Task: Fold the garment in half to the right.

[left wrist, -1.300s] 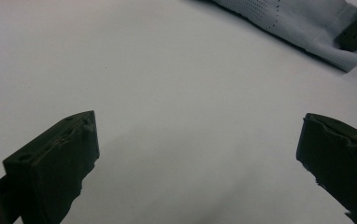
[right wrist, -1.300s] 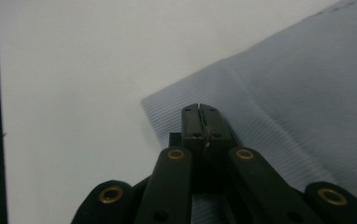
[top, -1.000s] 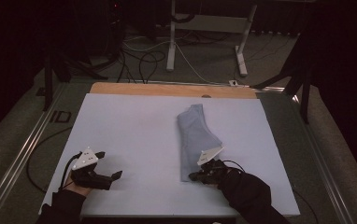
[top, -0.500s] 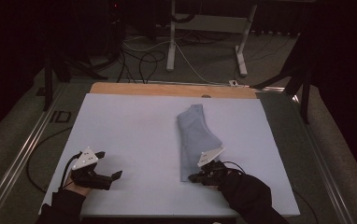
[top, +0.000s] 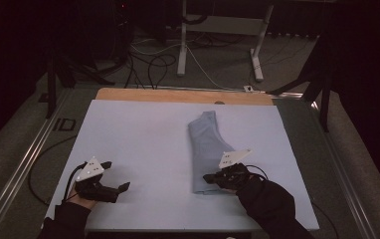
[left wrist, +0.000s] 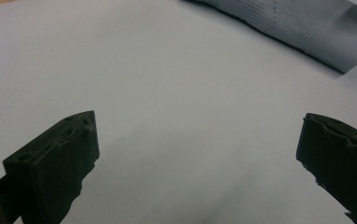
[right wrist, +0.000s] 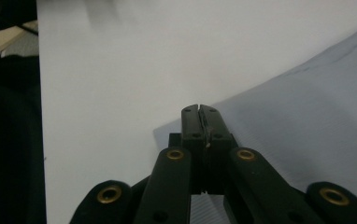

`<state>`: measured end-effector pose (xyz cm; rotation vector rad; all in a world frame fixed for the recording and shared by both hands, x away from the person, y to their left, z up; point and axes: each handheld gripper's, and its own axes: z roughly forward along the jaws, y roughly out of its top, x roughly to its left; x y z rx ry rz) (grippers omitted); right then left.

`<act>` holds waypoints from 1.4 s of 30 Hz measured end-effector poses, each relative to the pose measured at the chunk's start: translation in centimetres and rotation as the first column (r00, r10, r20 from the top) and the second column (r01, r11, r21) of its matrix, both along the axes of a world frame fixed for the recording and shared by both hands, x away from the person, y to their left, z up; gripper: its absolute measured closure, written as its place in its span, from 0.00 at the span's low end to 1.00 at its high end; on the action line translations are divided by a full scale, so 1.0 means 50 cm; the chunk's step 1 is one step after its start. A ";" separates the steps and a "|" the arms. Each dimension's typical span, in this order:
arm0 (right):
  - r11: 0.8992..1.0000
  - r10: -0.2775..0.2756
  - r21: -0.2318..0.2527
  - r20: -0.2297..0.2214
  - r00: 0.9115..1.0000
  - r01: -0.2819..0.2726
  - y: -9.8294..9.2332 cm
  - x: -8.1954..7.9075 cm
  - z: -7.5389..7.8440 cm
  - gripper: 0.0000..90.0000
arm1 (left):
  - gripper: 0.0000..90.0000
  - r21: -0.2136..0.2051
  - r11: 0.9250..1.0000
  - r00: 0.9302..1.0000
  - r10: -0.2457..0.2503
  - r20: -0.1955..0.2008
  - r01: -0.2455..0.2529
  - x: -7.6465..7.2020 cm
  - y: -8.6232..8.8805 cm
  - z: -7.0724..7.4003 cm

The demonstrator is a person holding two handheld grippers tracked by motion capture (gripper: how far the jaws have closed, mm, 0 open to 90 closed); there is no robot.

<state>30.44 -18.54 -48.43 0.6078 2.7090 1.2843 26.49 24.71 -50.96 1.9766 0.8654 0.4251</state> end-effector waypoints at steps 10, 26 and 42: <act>0.998 -0.032 0.049 -0.004 0.999 0.033 -0.011 0.025 0.012 0.55 | 0.00 0.002 1.000 1.000 -0.004 0.000 0.004 0.000 0.002 0.001; 0.988 -0.078 0.136 0.013 0.997 0.075 -0.038 0.044 0.028 0.10 | 0.00 -0.001 1.000 1.000 -0.010 -0.001 0.010 -0.001 0.003 0.004; 0.973 -0.181 0.153 0.058 0.982 0.171 -0.109 0.032 -0.011 0.10 | 0.00 -0.022 1.000 1.000 -0.004 -0.005 0.004 -0.001 0.012 0.005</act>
